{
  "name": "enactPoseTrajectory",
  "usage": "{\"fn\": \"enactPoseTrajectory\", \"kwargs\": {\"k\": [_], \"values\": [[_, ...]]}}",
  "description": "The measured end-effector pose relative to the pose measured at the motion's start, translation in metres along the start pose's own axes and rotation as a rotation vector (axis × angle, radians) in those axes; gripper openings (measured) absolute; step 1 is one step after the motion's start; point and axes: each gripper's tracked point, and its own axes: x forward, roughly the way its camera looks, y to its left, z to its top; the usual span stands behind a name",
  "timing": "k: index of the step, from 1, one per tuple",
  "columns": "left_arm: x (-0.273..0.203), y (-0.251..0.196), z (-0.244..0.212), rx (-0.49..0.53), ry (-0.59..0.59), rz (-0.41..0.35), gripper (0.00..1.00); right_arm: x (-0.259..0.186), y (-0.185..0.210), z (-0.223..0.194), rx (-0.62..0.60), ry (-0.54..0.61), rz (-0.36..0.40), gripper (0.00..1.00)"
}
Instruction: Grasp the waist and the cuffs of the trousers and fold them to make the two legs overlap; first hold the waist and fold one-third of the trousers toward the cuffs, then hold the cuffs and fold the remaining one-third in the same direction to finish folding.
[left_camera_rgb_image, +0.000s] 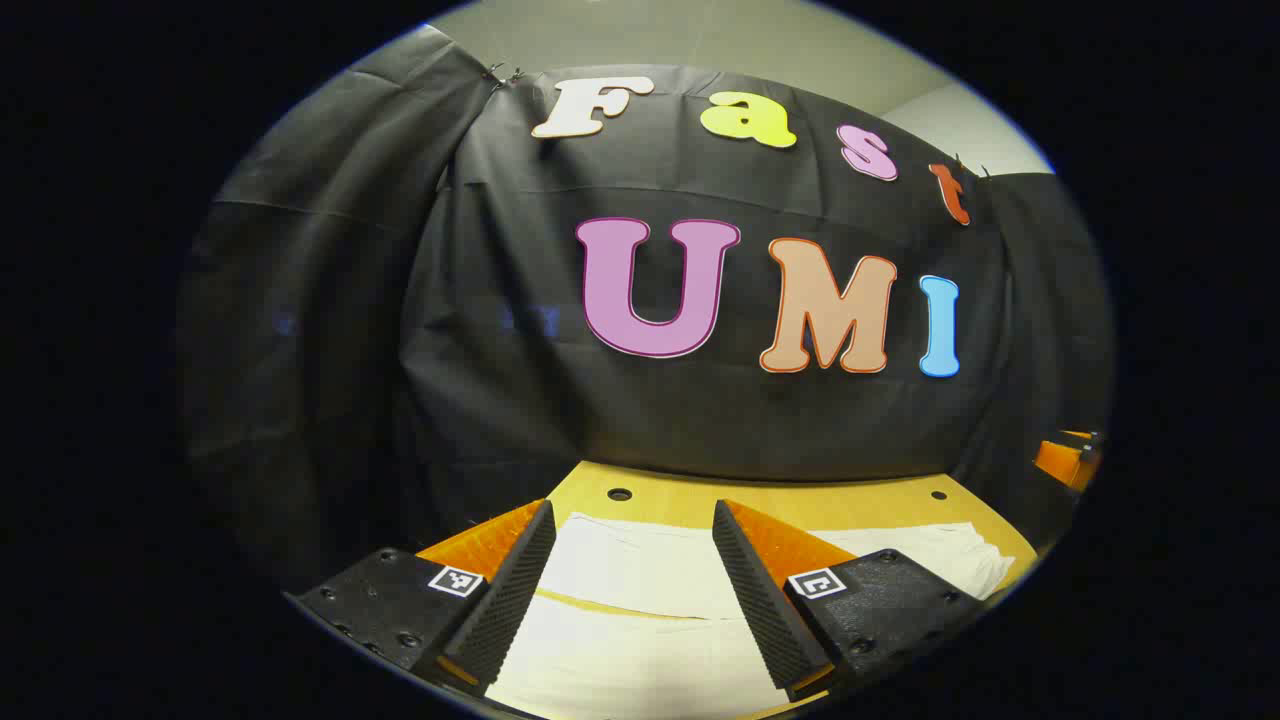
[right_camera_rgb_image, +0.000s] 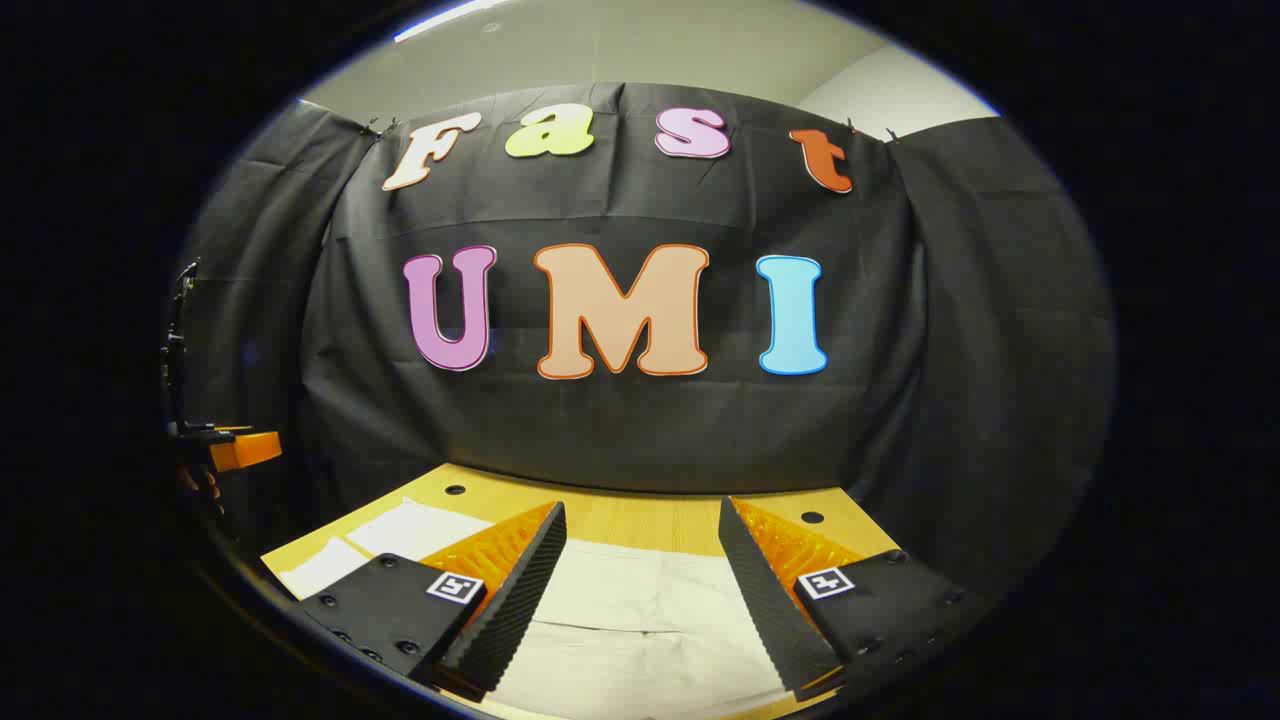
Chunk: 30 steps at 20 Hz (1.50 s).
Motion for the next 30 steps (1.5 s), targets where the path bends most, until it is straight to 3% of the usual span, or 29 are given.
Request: {"fn": "enactPoseTrajectory", "kwargs": {"k": [4, 6, 10, 13, 17, 19, 23, 30], "values": [[-0.001, -0.011, -0.004, 0.008, 0.01, -0.024, 0.97, -0.004, -0.01, -0.001, -0.008, -0.003, -0.012, 0.98], [-0.002, -0.016, -0.004, 0.012, 0.011, -0.035, 0.92, -0.005, -0.015, -0.002, -0.005, -0.002, -0.018, 0.98], [-0.001, -0.021, -0.003, 0.023, 0.012, -0.046, 0.97, -0.007, -0.021, -0.003, 0.007, 0.004, -0.028, 0.98], [-0.002, -0.023, -0.005, 0.017, 0.021, -0.051, 0.92, -0.006, -0.027, -0.003, 0.002, 0.005, -0.041, 0.98], [-0.001, -0.02, -0.013, 0.025, 0.037, -0.06, 0.92, -0.006, -0.029, -0.008, -0.005, 0.013, -0.053, 0.98], [0.001, -0.019, -0.02, 0.034, 0.053, -0.07, 0.97, -0.007, -0.028, -0.012, -0.007, 0.02, -0.062, 0.98], [0.001, -0.019, -0.037, 0.057, 0.095, -0.15, 0.95, -0.009, -0.024, -0.022, -0.012, 0.037, -0.078, 0.98], [-0.019, -0.003, -0.11, 0.194, 0.311, -0.321, 0.94, -0.013, -0.01, -0.042, -0.017, 0.062, -0.101, 0.98]]}}
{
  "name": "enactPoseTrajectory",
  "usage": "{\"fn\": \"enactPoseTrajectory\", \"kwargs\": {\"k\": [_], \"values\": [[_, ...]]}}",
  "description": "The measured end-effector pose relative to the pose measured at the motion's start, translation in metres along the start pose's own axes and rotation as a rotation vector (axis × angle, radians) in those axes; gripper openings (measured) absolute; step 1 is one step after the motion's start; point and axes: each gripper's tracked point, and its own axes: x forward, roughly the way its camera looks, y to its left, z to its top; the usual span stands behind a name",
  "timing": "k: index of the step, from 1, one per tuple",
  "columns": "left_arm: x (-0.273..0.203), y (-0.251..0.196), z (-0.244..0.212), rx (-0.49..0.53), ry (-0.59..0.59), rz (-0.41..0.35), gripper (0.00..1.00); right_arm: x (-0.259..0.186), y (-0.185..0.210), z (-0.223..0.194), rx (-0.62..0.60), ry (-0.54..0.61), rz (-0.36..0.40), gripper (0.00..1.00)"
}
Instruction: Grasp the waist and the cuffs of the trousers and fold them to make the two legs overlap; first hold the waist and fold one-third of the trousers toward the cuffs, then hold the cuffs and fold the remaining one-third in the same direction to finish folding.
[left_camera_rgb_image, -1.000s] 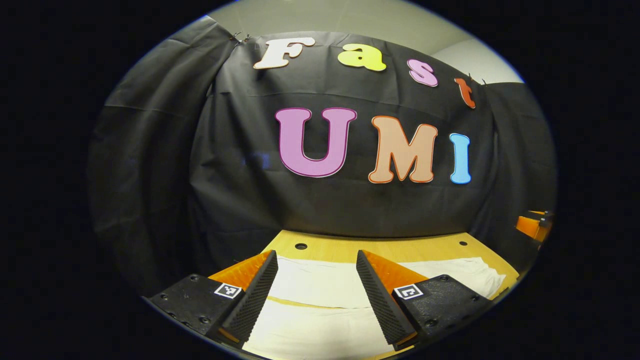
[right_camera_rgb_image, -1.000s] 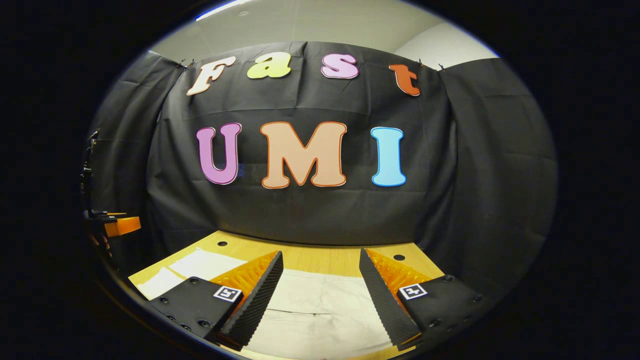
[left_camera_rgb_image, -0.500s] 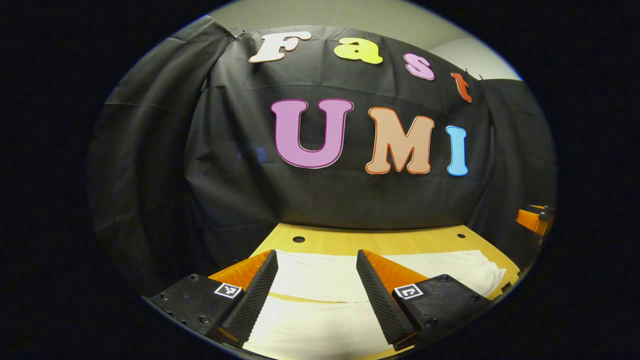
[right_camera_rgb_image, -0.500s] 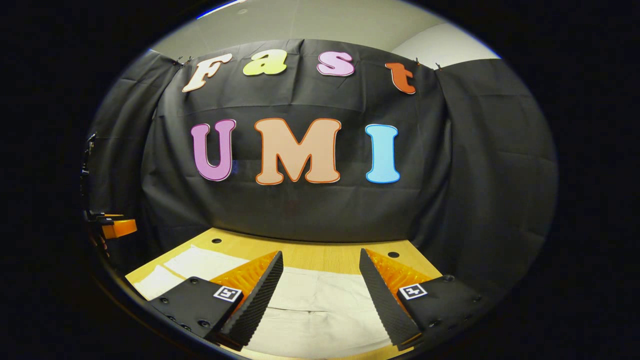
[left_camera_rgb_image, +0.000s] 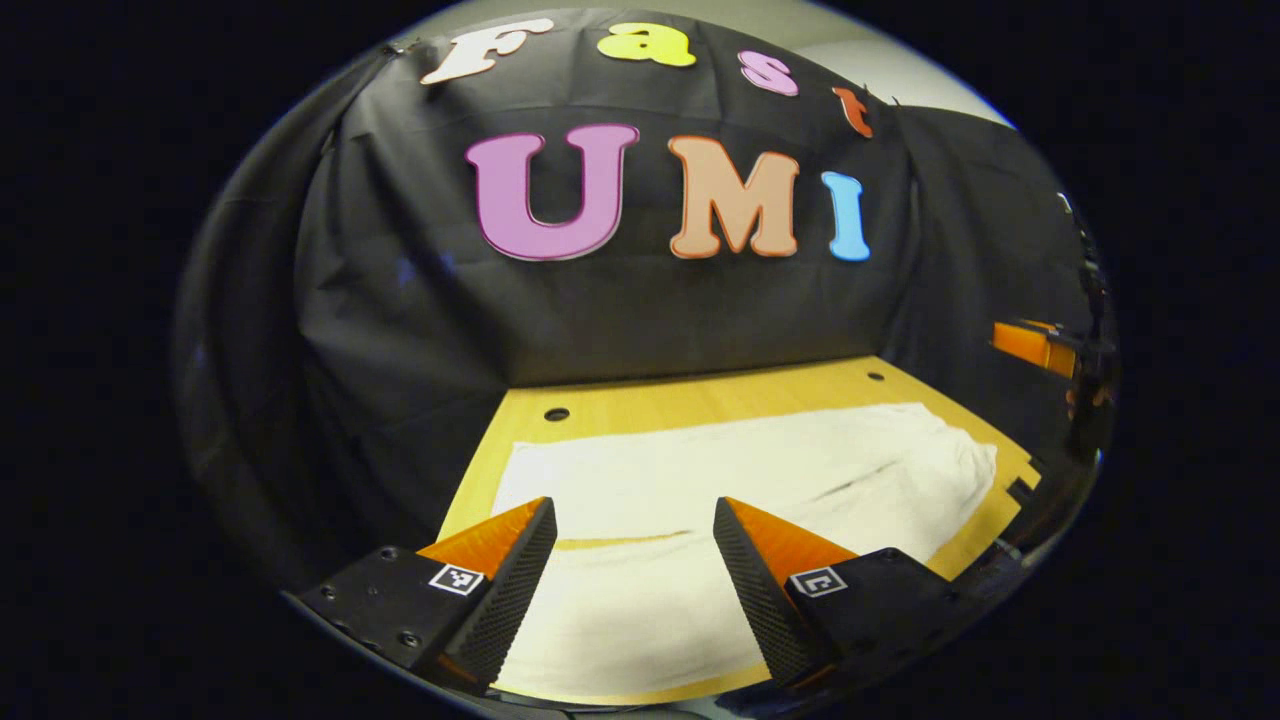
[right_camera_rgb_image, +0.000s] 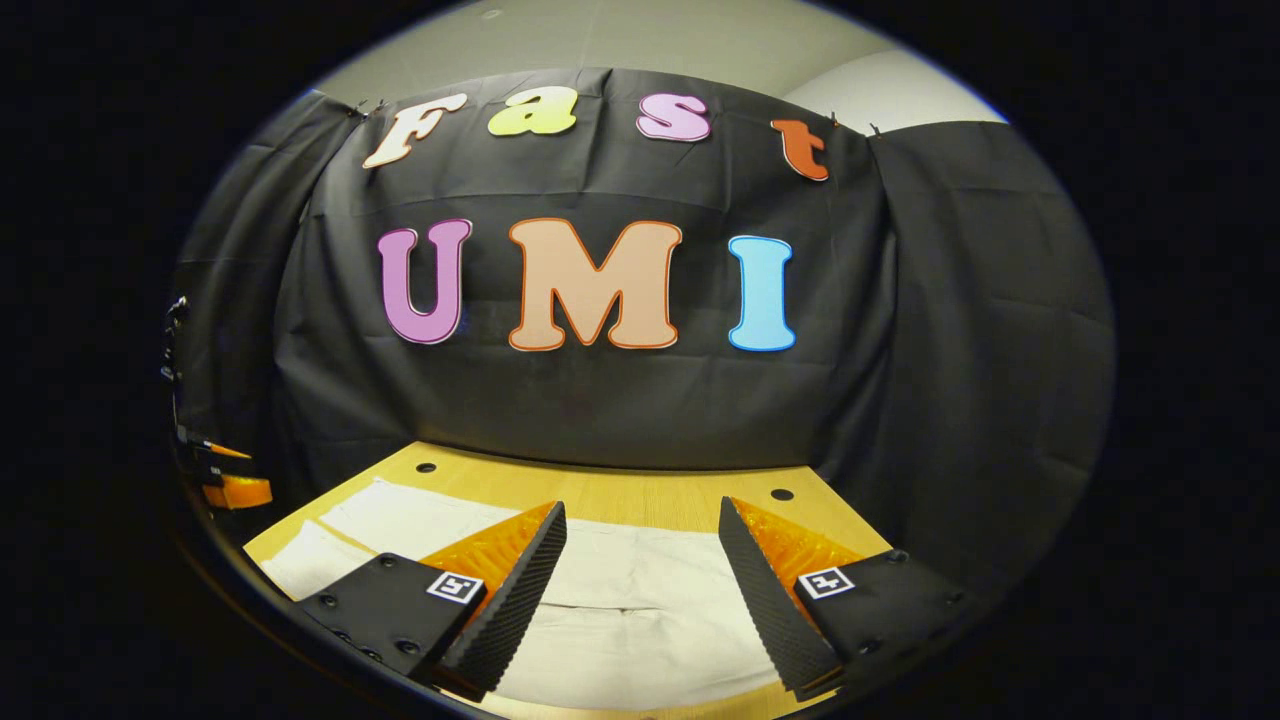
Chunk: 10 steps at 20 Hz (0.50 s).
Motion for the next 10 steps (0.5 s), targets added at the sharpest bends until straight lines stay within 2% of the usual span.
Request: {"fn": "enactPoseTrajectory", "kwargs": {"k": [4, 10], "values": [[-0.013, -0.01, -0.078, 0.136, 0.225, -0.141, 0.94, -0.004, 0.005, -0.019, -0.003, 0.039, -0.012, 0.98], [-0.029, -0.017, -0.158, 0.288, 0.461, -0.314, 0.91, -0.012, 0.004, -0.048, -0.026, 0.116, -0.025, 0.98]]}}
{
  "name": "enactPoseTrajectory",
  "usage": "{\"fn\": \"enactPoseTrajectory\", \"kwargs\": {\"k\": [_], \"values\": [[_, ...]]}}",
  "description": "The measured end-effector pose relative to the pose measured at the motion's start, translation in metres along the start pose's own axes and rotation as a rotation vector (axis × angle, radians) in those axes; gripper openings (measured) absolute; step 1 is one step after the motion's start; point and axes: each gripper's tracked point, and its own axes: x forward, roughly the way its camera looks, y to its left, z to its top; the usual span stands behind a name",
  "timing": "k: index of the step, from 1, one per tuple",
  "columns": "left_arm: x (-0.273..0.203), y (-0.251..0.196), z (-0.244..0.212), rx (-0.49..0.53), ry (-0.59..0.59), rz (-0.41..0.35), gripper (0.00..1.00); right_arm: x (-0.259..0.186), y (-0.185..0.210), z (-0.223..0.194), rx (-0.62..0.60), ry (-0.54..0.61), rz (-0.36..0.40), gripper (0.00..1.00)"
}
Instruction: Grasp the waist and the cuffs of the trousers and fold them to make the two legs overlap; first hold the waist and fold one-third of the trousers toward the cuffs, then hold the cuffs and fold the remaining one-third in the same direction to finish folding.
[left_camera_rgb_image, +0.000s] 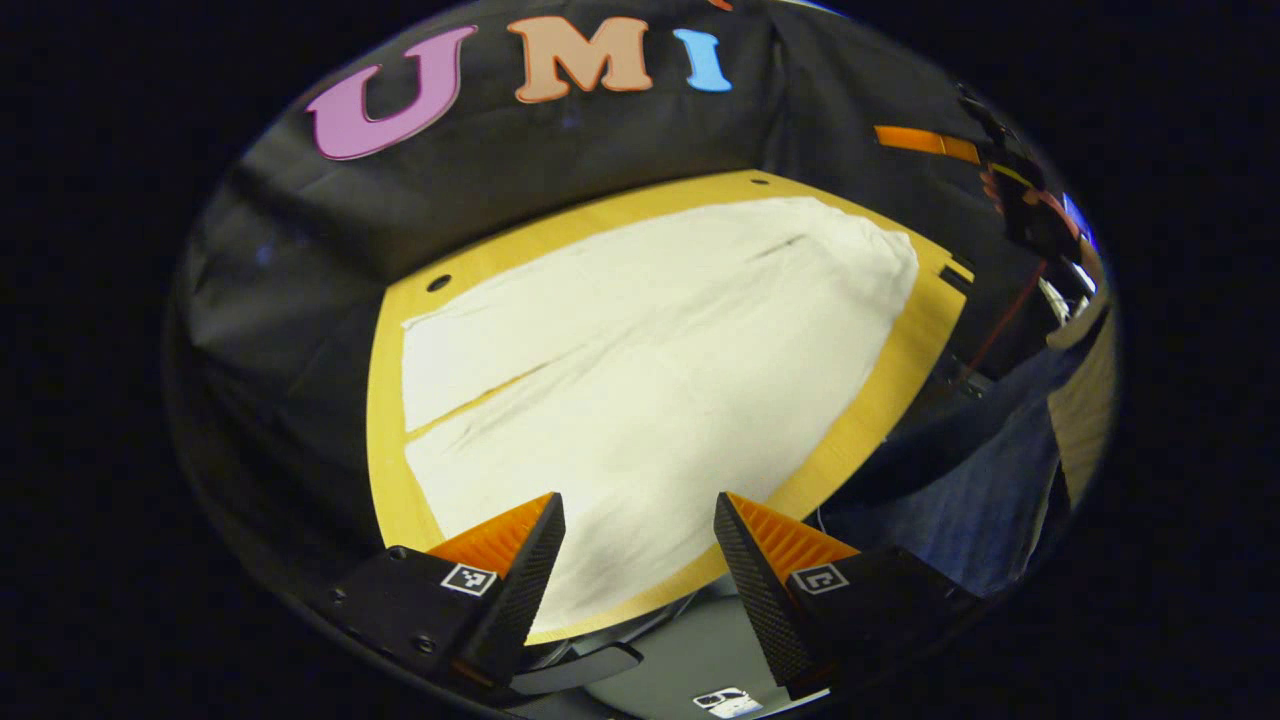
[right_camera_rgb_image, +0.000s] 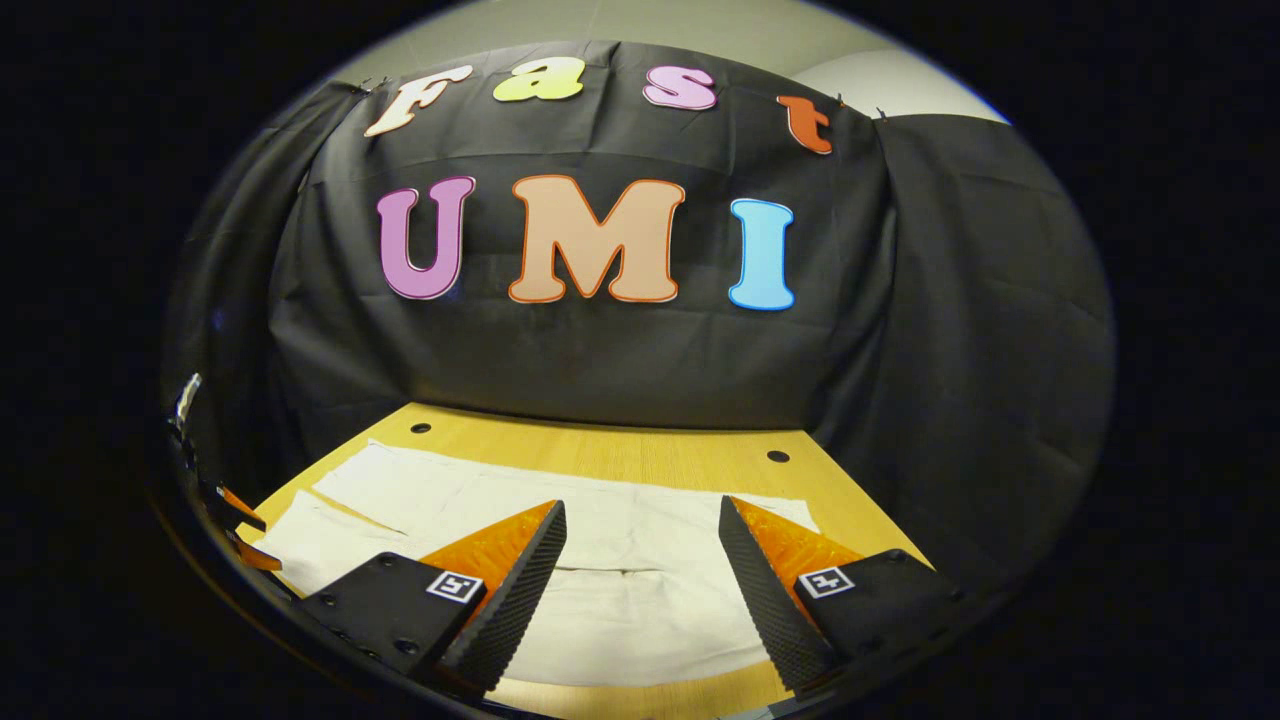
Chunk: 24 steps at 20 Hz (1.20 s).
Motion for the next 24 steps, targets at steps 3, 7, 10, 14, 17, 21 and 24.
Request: {"fn": "enactPoseTrajectory", "kwargs": {"k": [3, 7, 10, 14, 17, 21, 24], "values": [[0.0, 0.0, -0.026, 0.093, 0.106, -0.067, 0.9, -0.003, 0.002, -0.011, 0.0, 0.025, 0.01, 0.98], [-0.008, 0.007, -0.054, 0.216, 0.262, -0.115, 0.86, -0.003, 0.002, -0.018, -0.029, 0.044, 0.015, 0.98], [-0.004, 0.011, -0.067, 0.247, 0.319, -0.132, 0.83, -0.003, 0.001, -0.022, -0.034, 0.054, 0.019, 0.98], [-0.005, 0.016, -0.078, 0.287, 0.379, -0.156, 0.78, 0.001, -0.001, -0.029, -0.051, 0.072, 0.01, 0.98], [-0.003, 0.015, -0.077, 0.283, 0.395, -0.181, 0.75, 0.002, 0.0, -0.032, -0.052, 0.084, 0.016, 0.98], [0.001, 0.012, -0.078, 0.298, 0.432, -0.231, 0.7, 0.004, -0.002, -0.036, -0.059, 0.1, 0.021, 0.98], [0.0, 0.013, -0.077, 0.335, 0.452, -0.245, 0.66, 0.007, -0.003, -0.04, -0.06, 0.115, 0.037, 0.98]]}}
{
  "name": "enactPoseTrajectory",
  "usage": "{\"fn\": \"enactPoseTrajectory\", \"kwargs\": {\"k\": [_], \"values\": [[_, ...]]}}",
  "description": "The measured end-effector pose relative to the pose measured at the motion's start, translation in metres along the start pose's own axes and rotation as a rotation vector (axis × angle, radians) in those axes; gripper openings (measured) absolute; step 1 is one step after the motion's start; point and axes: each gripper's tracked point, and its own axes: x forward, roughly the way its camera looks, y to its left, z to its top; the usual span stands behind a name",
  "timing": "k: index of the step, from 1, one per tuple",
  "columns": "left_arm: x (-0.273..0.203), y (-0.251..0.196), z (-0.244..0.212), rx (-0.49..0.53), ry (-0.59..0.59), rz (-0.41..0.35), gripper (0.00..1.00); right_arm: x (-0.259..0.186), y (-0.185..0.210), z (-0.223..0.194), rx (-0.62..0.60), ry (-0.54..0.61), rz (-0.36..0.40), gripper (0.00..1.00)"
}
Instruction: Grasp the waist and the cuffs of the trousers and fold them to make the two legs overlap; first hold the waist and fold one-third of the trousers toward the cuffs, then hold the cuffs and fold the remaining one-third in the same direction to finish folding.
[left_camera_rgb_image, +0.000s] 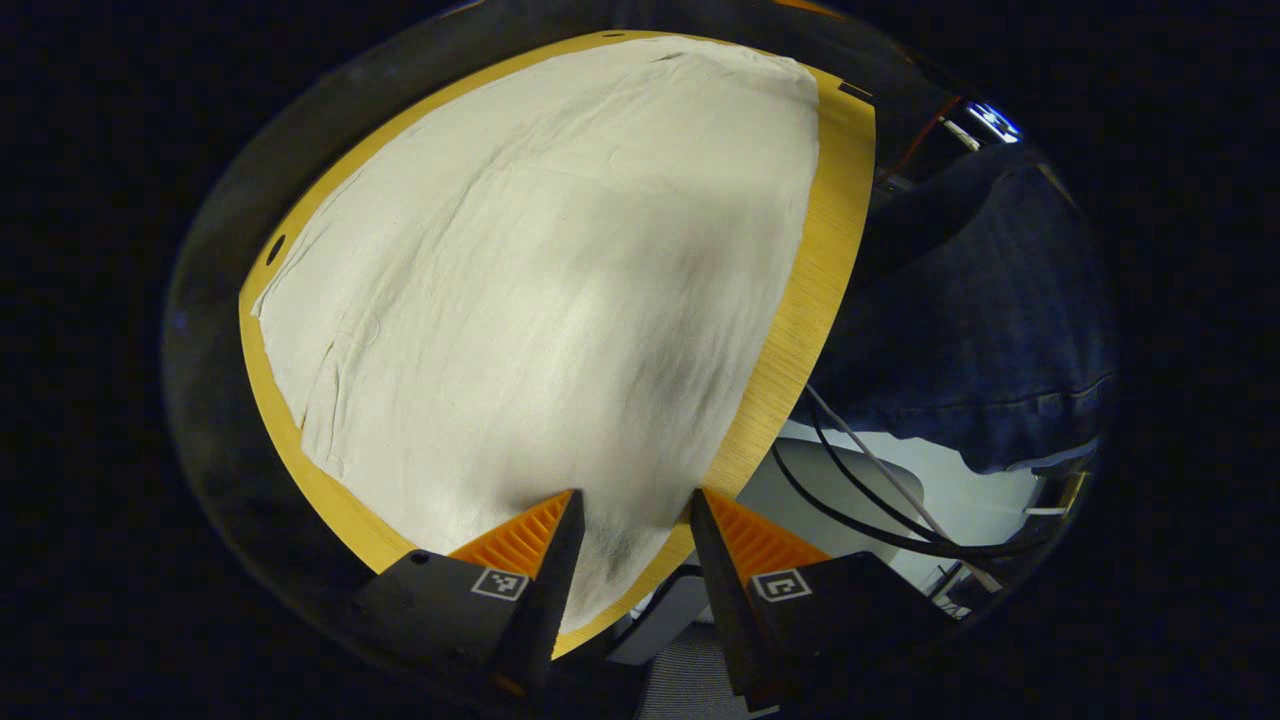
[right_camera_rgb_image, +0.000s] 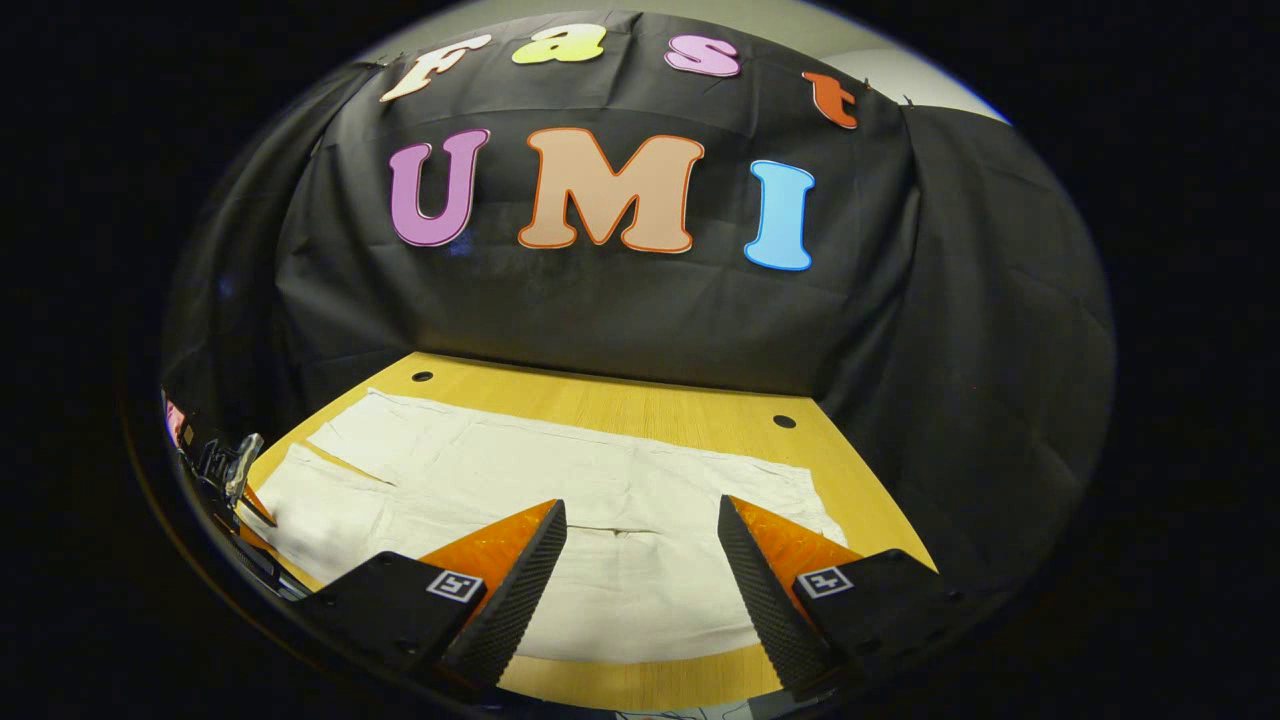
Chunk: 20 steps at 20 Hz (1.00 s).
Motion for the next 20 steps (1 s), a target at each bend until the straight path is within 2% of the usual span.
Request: {"fn": "enactPoseTrajectory", "kwargs": {"k": [3, 4, 5, 6, 7, 8, 11, 16, 20], "values": [[0.001, 0.005, 0.003, -0.007, 0.038, 0.002, 0.51, 0.005, -0.001, 0.002, 0.0, 0.014, 0.026, 0.98], [0.001, 0.011, 0.006, -0.009, 0.049, 0.0, 0.4, 0.009, -0.002, 0.001, -0.007, 0.021, 0.036, 0.98], [0.001, 0.016, 0.006, -0.011, 0.051, 0.006, 0.33, 0.012, -0.005, 0.001, -0.017, 0.031, 0.042, 0.98], [0.001, 0.019, 0.009, -0.02, 0.048, 0.013, 0.18, 0.016, -0.008, 0.001, -0.028, 0.039, 0.051, 0.98], [0.0, 0.022, 0.011, -0.033, 0.041, 0.02, 0.12, 0.018, -0.012, 0.001, -0.042, 0.05, 0.059, 0.98], [0.002, 0.02, 0.009, -0.044, 0.043, 0.017, 0.0, 0.019, -0.015, 0.002, -0.059, 0.055, 0.069, 0.98], [0.003, 0.023, 0.009, -0.045, 0.038, 0.011, 0.0, 0.025, -0.025, -0.006, -0.118, 0.086, 0.125, 0.98], [0.005, 0.023, 0.01, -0.049, 0.048, 0.044, 0.0, 0.031, -0.052, -0.037, -0.245, 0.214, 0.257, 0.98], [0.007, 0.024, 0.01, -0.062, 0.059, 0.063, 0.0, 0.036, -0.088, -0.071, -0.423, 0.331, 0.338, 0.98]]}}
